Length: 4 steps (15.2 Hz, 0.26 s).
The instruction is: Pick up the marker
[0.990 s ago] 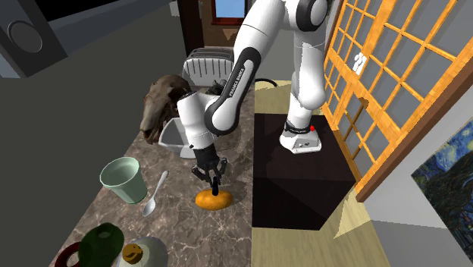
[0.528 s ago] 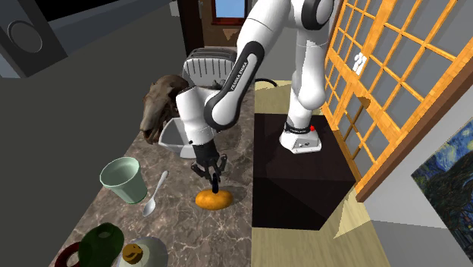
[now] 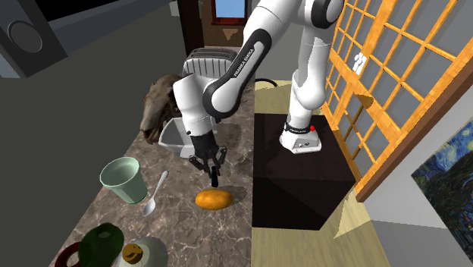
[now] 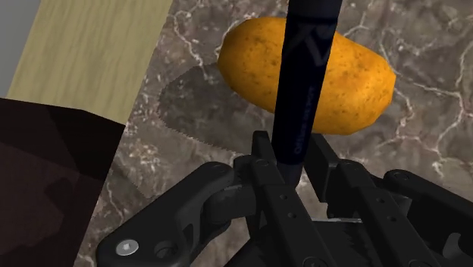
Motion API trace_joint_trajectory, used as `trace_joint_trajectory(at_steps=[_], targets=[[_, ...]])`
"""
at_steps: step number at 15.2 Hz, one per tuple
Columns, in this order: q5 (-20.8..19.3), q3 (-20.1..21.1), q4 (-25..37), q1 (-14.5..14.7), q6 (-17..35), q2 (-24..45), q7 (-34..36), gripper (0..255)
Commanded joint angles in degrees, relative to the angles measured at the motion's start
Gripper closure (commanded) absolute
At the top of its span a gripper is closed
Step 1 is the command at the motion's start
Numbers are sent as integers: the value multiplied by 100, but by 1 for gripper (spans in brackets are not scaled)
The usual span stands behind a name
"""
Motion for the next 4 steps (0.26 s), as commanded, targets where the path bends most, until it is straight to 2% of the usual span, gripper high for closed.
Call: trace_joint_trajectory(at_steps=[1, 4], targets=[[14, -3, 63, -15, -172, -119, 39, 255], [26, -8, 94, -23, -263, -186, 55, 255]])
